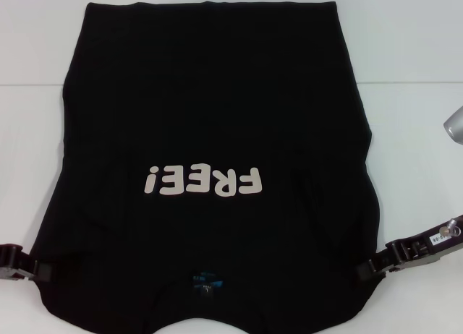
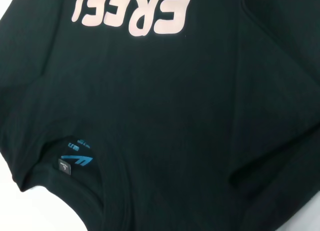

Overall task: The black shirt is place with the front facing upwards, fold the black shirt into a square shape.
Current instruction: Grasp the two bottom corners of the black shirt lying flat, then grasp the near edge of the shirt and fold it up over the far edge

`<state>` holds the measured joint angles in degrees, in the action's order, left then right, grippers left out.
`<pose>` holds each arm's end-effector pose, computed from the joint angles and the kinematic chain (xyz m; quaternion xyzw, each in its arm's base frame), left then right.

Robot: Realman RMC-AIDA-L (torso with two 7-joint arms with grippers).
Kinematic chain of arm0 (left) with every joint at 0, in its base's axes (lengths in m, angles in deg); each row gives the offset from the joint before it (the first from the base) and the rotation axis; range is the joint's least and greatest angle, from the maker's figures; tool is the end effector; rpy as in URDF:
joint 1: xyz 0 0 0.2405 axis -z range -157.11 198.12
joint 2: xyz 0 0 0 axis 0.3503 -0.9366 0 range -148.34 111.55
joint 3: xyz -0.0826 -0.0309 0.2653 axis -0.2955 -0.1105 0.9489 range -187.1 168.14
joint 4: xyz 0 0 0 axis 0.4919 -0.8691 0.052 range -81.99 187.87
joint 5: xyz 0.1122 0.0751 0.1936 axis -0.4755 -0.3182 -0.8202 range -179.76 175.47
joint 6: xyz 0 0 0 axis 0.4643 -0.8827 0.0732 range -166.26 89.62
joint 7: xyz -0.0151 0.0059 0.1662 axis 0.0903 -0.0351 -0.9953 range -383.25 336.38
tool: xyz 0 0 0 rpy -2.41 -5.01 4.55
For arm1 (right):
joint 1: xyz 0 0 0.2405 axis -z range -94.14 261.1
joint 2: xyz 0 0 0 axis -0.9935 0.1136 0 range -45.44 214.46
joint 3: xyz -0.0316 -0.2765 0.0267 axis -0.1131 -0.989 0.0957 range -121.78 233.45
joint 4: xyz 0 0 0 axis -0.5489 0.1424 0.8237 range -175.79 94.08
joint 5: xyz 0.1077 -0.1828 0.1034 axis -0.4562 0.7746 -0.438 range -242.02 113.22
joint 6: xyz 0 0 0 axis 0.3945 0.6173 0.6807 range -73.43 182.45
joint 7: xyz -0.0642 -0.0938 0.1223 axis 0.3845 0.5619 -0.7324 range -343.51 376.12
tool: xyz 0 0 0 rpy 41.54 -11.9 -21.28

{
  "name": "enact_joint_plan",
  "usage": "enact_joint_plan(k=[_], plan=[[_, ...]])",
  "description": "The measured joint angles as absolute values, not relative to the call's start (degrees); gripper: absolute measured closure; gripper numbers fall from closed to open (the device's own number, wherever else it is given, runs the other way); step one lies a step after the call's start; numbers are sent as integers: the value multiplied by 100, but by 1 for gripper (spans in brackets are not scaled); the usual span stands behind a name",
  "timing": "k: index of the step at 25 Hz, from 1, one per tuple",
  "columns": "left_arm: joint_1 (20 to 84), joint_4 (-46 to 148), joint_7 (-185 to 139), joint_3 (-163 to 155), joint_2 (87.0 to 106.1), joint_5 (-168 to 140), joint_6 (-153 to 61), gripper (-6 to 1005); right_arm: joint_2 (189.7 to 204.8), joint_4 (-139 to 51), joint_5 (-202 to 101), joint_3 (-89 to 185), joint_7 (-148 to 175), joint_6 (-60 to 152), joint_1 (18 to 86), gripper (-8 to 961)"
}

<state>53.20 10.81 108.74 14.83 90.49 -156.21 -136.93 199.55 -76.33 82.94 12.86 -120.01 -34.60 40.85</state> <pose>-0.3838 0.3398 0.0661 -0.7508 -0.6532 -0.0141 0.0972 0.3010 0.3888 -0.0343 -0.8157 0.5758 -0.0419 0.0366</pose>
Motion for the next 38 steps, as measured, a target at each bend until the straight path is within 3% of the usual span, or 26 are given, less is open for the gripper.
enact_joint_plan(k=[10,13,17,27,30,38], plan=[[5350,1166,10846,1478,9044,-15599,-13737,950,19950,-7651,8299,1286,-12001,-3496,4075,745],[5358,1179,10845,1491,9036,-15596,-13754,950,19923,-7654,8300,1286,-12000,-3520,4065,890],[5402,1304,10835,1532,8967,-15598,-13915,951,19852,-7685,8291,1286,-11905,-3760,4053,891],[5456,1590,10590,2164,8754,-15720,-14783,952,19484,-7712,8301,1311,-10916,-5231,4230,891],[5482,1602,10426,2541,8792,-15870,-15133,952,19475,-7714,8416,1273,-10515,-5664,4318,890],[5511,1790,10032,2980,8925,-15906,-15539,953,19706,-7596,8949,1218,-9960,-5872,4456,890]])
